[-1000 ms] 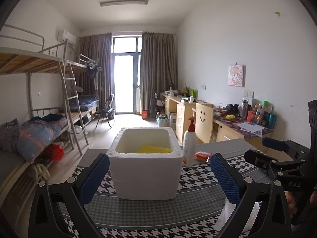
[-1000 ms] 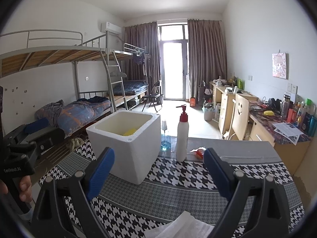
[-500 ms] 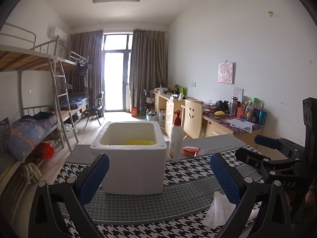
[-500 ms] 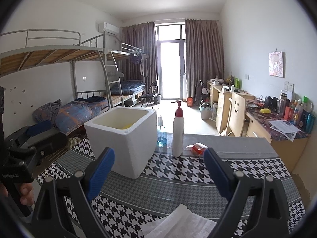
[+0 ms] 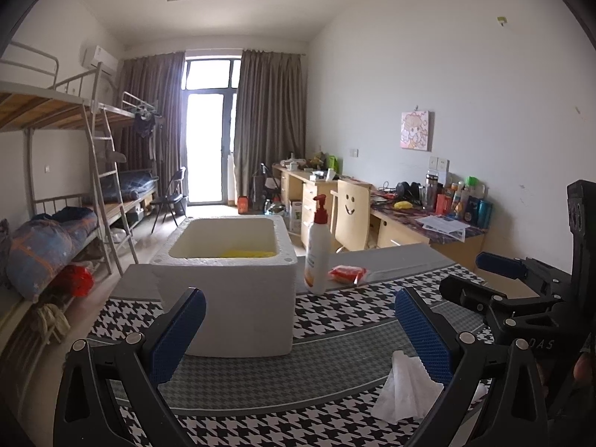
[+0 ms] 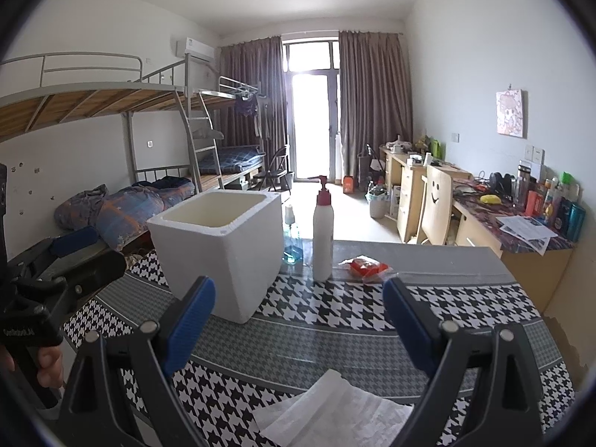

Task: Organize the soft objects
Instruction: 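Approach the white tissue on the table with both tools, then lower both open tools down onto the white tissue sheet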

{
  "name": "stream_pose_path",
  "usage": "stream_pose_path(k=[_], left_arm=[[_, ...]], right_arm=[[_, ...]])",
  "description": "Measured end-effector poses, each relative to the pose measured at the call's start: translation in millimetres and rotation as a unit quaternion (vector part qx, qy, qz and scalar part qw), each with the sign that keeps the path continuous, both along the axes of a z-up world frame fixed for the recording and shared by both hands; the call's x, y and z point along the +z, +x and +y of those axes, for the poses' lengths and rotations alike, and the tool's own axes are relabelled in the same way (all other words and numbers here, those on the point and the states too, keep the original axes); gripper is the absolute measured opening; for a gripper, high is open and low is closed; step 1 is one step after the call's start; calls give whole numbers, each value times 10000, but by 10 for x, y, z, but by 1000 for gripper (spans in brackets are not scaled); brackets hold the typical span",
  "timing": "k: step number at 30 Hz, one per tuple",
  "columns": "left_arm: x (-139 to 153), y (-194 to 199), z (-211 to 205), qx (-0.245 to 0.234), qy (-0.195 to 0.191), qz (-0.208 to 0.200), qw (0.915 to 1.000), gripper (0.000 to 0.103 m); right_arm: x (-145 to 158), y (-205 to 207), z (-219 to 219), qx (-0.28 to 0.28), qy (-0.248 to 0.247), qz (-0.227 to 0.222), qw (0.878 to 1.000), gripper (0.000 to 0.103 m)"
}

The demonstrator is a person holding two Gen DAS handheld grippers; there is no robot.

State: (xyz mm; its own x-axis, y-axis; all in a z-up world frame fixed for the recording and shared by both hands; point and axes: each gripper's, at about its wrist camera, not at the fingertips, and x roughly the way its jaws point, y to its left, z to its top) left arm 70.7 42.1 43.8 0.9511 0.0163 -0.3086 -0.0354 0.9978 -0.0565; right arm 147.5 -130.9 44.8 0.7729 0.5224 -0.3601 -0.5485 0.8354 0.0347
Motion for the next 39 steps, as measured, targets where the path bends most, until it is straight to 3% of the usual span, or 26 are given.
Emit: stream_pose_path(k=[39], left_arm=[[-347, 223, -477, -650, 39, 470, 9968, 102]], right_arm=[[-383, -28, -504, -807, -12, 415, 9959, 94]])
